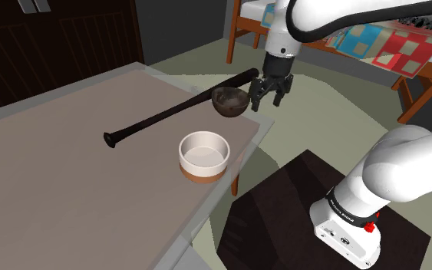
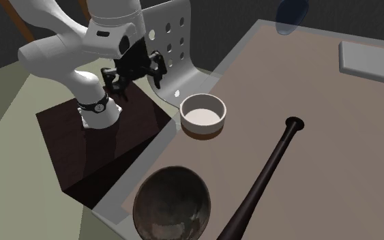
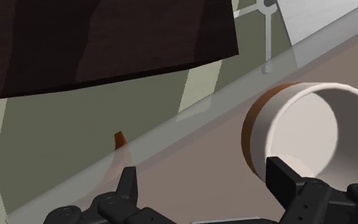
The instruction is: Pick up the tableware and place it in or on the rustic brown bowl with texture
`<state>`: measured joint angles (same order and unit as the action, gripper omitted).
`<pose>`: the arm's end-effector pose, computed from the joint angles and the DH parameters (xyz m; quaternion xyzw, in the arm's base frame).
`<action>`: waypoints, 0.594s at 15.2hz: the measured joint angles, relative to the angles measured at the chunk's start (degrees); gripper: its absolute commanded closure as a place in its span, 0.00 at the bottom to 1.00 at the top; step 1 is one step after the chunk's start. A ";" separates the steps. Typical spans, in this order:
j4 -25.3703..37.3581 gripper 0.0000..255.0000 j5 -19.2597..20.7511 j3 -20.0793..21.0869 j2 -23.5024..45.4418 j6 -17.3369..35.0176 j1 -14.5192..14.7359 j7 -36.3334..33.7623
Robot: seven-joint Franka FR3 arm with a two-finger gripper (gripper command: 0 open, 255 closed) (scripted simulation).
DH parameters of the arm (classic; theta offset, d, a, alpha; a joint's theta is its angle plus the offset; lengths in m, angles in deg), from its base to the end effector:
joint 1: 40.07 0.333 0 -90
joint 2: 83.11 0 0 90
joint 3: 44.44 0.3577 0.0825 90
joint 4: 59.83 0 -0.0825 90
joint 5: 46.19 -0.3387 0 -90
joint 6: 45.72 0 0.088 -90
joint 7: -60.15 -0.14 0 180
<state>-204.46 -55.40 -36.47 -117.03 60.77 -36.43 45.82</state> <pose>0.2836 0.0812 0.4853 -0.9966 0.0626 0.0450 0.0285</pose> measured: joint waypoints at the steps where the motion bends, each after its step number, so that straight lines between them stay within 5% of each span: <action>1: -0.37 0.00 -0.21 1.05 1.14 1.56 0.27 -1.11; 9: 1.69 0.00 0.84 10.01 15.63 13.92 1.40 -11.83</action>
<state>-202.78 -54.56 -26.46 -101.39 74.70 -35.03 33.99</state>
